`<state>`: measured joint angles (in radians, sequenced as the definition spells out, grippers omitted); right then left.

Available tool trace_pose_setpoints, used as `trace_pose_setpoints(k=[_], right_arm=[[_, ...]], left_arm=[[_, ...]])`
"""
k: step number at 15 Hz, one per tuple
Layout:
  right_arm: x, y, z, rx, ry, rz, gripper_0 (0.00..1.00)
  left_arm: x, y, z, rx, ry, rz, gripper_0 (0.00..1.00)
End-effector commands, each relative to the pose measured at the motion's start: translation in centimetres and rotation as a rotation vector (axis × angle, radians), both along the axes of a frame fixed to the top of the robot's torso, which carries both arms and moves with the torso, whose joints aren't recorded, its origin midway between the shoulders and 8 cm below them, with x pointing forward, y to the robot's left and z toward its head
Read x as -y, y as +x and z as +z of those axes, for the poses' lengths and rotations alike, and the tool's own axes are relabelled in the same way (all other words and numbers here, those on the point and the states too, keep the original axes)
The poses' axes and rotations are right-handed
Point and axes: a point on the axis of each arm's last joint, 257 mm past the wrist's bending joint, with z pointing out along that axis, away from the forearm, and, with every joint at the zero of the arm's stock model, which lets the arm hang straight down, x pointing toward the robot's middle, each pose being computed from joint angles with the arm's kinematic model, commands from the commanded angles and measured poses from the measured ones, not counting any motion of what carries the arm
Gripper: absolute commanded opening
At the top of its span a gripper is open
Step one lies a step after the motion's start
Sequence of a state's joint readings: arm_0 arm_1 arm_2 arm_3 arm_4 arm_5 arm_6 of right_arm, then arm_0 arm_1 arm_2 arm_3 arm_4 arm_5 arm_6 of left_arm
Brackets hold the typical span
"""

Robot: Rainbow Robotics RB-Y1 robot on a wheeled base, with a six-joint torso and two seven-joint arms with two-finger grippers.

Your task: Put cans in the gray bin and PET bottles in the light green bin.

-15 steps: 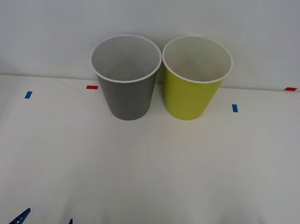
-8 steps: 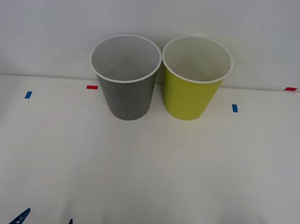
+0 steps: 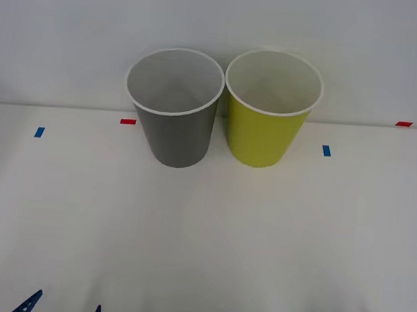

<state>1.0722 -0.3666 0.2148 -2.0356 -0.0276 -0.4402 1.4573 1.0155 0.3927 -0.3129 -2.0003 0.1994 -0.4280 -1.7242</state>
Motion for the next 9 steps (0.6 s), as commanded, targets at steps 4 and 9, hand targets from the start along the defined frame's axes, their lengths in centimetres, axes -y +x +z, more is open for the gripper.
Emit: trace_pose_setpoints(k=[4,9], right_arm=[[0.00,0.00,0.00,0.000,0.000,0.000,0.93],[0.00,0.00,0.00,0.000,0.000,0.000,0.94]], left_arm=[[0.00,0.00,0.00,0.000,0.000,0.000,1.00],[0.00,0.00,0.00,0.000,0.000,0.000,1.00]])
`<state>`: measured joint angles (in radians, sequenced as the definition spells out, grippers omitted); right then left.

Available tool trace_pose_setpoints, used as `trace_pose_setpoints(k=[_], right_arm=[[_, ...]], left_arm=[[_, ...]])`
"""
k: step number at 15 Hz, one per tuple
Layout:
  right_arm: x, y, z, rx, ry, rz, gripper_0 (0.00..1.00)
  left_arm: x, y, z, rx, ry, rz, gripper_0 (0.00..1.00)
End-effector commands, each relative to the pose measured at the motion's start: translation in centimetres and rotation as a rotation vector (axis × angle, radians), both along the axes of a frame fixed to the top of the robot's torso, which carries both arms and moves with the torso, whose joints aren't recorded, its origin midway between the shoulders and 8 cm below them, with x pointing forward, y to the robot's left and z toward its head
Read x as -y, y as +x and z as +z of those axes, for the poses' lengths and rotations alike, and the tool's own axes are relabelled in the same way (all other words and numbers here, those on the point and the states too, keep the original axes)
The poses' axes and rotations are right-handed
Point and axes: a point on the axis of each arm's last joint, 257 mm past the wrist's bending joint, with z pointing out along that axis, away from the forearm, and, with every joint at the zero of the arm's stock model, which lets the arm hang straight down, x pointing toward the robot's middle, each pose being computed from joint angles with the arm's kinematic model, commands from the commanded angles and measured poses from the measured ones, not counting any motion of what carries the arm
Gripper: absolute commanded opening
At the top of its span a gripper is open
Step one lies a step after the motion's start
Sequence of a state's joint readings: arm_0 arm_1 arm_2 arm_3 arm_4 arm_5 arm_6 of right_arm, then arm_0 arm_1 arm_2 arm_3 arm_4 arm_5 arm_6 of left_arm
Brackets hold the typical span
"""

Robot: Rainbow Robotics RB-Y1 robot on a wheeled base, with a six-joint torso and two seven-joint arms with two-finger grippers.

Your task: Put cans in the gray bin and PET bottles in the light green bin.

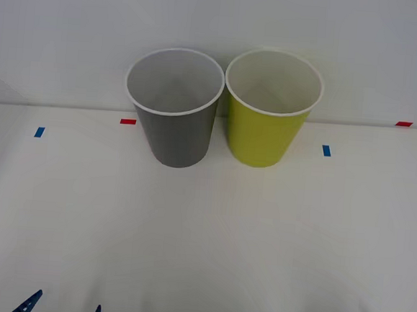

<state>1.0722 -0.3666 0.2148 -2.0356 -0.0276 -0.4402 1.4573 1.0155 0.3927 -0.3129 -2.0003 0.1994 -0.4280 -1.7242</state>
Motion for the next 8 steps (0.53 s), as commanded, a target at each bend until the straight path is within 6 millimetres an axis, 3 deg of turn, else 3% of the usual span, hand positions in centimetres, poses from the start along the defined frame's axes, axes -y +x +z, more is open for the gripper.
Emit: trace_pose_setpoints(k=[1,8], right_arm=[[0.00,0.00,0.00,0.000,0.000,0.000,0.93],[0.00,0.00,0.00,0.000,0.000,0.000,0.93]], left_arm=[[0.00,0.00,0.00,0.000,0.000,0.000,1.00],[0.00,0.00,0.00,0.000,0.000,0.000,1.00]])
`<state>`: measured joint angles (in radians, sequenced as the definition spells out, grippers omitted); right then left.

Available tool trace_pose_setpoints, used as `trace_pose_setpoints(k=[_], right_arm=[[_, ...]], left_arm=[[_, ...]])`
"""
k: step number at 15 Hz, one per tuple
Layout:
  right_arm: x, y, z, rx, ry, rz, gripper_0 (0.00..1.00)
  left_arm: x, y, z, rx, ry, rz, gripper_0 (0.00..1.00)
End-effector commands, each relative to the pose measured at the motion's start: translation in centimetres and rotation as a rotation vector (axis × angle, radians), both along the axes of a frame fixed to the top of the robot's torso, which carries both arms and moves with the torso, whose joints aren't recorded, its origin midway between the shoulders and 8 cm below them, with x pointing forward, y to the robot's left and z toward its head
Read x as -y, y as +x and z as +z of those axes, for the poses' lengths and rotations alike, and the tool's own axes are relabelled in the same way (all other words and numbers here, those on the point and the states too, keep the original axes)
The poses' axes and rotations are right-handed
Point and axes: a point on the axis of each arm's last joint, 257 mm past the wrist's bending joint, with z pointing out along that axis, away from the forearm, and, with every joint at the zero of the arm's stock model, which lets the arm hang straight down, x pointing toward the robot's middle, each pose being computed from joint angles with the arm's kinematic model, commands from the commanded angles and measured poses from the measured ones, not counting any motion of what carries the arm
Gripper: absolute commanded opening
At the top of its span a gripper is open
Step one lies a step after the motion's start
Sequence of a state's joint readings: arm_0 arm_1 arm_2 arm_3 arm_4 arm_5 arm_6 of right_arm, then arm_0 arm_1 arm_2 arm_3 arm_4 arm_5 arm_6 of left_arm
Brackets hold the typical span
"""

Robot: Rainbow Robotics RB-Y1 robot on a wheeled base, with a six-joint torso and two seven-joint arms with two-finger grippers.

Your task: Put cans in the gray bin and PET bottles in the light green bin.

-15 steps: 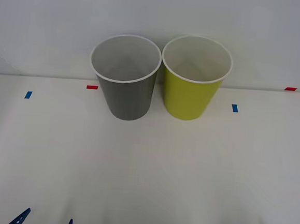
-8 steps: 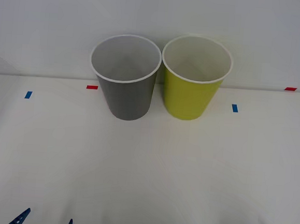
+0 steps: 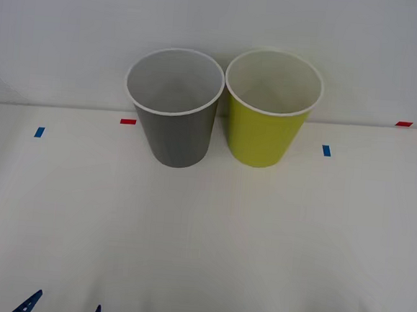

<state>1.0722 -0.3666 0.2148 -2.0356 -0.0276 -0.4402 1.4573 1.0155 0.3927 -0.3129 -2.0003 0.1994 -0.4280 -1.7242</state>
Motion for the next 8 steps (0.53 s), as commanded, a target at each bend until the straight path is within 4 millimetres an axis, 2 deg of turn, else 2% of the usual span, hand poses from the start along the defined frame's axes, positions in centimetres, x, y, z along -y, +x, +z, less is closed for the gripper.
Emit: trace_pose_setpoints(k=[1,8], right_arm=[[0.00,0.00,0.00,0.000,0.000,0.000,0.94],[0.00,0.00,0.00,0.000,0.000,0.000,0.93]], left_arm=[[0.00,0.00,0.00,0.000,0.000,0.000,1.00],[0.00,0.00,0.00,0.000,0.000,0.000,1.00]])
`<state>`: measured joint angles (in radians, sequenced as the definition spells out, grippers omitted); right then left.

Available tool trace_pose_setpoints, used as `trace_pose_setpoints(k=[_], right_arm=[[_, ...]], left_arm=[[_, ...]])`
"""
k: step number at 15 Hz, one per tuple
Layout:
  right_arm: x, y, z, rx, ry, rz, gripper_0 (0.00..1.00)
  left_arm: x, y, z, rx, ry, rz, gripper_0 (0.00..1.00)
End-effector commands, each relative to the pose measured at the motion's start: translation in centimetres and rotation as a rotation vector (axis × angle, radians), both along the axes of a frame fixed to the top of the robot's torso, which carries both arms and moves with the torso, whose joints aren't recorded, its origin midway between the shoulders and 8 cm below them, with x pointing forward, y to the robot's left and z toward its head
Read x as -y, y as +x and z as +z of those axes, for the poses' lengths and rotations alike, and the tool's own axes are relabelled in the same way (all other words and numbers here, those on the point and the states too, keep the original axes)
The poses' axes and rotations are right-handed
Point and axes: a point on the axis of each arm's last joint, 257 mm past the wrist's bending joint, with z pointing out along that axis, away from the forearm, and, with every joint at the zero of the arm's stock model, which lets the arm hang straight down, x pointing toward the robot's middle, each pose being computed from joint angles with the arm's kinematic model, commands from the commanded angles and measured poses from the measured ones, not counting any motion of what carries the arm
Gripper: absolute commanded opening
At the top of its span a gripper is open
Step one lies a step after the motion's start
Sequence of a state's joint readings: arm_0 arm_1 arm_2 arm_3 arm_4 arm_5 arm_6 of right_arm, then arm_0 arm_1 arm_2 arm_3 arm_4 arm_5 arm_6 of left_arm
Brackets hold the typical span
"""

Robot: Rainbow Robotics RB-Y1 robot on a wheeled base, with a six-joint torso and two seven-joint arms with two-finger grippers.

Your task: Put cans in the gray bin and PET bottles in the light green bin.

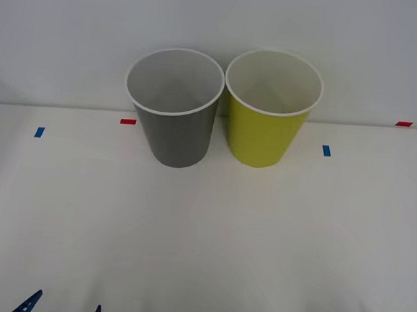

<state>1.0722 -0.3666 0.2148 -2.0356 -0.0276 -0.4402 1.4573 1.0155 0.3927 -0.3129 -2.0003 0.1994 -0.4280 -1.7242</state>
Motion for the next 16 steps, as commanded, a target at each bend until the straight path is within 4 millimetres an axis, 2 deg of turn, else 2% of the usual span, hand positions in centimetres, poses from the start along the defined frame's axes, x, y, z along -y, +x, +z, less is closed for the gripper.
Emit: trace_pose_setpoints(k=[1,16], right_arm=[[0.00,0.00,0.00,0.000,0.000,0.000,0.94],[0.00,0.00,0.00,0.000,0.000,0.000,0.93]], left_arm=[[0.00,0.00,0.00,0.000,0.000,0.000,1.00],[0.00,0.00,0.00,0.000,0.000,0.000,1.00]])
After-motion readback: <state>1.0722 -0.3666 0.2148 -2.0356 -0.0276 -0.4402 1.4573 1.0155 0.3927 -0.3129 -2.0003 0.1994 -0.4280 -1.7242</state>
